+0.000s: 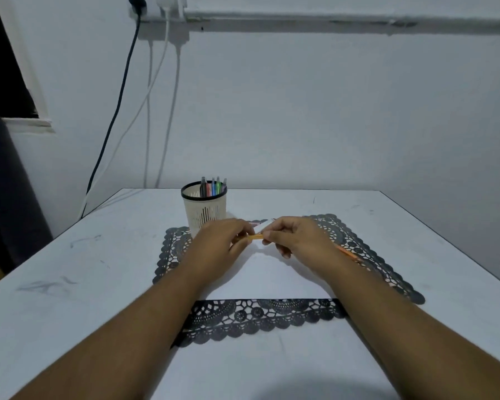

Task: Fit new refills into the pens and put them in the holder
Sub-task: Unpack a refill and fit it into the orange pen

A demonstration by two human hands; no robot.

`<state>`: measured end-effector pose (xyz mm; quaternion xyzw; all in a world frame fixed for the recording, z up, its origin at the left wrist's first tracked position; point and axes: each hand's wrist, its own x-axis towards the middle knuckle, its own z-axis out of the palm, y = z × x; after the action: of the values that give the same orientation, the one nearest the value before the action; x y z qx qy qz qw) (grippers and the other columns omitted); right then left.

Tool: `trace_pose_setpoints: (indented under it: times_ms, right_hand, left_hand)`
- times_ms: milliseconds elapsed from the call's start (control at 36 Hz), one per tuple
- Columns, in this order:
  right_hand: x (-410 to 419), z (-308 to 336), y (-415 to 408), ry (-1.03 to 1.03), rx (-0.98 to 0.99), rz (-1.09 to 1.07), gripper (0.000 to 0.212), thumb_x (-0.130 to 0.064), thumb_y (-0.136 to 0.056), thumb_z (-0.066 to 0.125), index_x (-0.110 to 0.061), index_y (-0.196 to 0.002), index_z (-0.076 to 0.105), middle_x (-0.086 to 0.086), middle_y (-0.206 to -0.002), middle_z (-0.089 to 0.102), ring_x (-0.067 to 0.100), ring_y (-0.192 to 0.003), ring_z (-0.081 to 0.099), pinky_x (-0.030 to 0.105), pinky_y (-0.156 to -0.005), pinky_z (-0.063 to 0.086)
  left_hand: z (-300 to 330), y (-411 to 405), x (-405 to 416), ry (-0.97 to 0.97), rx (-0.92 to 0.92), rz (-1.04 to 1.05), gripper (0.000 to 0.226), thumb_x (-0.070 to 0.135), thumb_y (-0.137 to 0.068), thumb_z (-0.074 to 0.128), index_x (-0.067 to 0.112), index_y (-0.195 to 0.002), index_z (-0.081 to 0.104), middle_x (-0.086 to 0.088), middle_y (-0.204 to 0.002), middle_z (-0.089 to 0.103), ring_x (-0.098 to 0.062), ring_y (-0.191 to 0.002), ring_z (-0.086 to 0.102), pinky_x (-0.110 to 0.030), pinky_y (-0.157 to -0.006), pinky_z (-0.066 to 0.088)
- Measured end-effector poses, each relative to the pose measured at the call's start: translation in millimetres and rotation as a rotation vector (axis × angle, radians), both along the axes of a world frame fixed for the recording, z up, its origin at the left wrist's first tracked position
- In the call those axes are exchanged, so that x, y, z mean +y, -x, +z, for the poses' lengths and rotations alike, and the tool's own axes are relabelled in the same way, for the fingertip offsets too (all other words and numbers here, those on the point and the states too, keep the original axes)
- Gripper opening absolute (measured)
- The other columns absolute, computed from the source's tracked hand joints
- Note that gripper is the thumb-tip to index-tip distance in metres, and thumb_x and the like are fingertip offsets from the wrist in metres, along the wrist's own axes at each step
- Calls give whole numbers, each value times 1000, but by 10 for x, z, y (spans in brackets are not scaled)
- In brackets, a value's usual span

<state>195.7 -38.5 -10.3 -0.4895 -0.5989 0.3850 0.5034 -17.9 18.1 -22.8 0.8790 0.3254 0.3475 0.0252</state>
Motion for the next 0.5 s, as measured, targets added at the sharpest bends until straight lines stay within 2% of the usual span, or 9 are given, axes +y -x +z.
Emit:
trace_pose_setpoints:
  times_ms: [83,167,222,389,500]
  right_hand:
    - [23,-14,2,-1,1,4,7,-10,-95,73,-6,-97,78,16,-89,77,15,-58,50,25,-53,43]
    - [39,-36,-9,26,41,-1,7,-3,-93,72,1,-97,76,17,-84,74,13,-55,46,26,-52,38]
    - [49,-40,-38,42,34,-11,7,-2,-93,72,3,-97,76,15,-81,73,13,-55,45,26,-52,37]
    - [15,-17,-120,27,-50,-69,7,-7,-94,73,-3,-97,77,12,-84,76,16,-61,52,27,-55,44]
    - [-47,-12,-89,26,-72,-77,7,-10,-93,74,-10,-98,79,11,-87,77,14,-63,55,27,-57,46]
  left_hand:
    - [-12,-26,28,21,-2,-28,12,25,-98,65,27,-109,70,19,-96,65,-7,-87,60,-36,-81,50]
    - [-35,-29,35,51,-9,-23,9,20,-98,64,22,-105,70,20,-94,59,-7,-86,57,-34,-77,47]
    - [-47,-25,44,74,-2,-6,8,21,-99,63,22,-104,69,16,-92,61,-10,-86,57,-36,-77,48]
    - [-42,22,7,109,-3,12,11,19,-101,62,17,-109,69,5,-99,69,-16,-92,60,-37,-80,49]
    - [-40,34,-14,132,-5,30,11,20,-101,62,18,-109,69,6,-100,69,-14,-92,60,-36,-80,49]
